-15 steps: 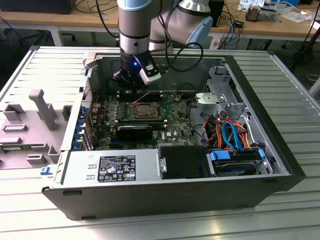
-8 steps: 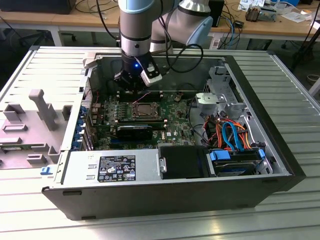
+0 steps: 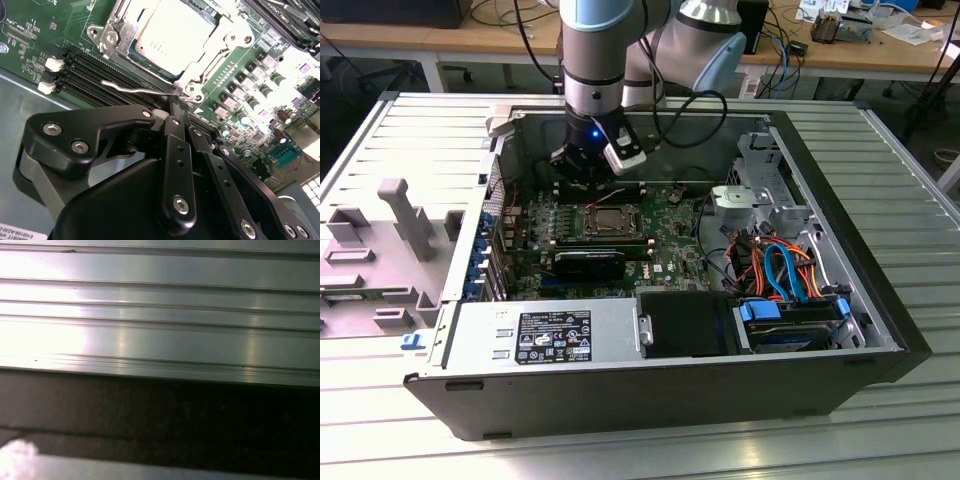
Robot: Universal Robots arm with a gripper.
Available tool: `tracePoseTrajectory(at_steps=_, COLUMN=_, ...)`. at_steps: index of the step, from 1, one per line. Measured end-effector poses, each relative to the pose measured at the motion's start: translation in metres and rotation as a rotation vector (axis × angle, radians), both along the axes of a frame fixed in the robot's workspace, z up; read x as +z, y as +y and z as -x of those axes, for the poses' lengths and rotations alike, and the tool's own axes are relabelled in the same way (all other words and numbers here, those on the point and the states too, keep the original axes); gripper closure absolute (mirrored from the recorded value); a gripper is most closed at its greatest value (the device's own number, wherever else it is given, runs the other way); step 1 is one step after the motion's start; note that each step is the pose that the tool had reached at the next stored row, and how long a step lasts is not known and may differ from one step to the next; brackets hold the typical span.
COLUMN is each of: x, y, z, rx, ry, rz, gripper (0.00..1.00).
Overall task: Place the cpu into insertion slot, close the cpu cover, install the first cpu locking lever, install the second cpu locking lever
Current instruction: 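Install the first cpu locking lever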
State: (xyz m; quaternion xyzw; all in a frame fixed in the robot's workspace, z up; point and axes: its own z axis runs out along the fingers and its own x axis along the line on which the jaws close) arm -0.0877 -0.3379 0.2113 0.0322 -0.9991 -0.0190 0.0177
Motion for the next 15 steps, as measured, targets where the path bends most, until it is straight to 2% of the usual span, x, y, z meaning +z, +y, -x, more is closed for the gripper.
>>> tracePoseTrajectory(at_steps=15, x=-0.0101, y=0.0, z=-0.023, rx=0.012, ry=0.0002, rz=0.0002, gripper=0.89)
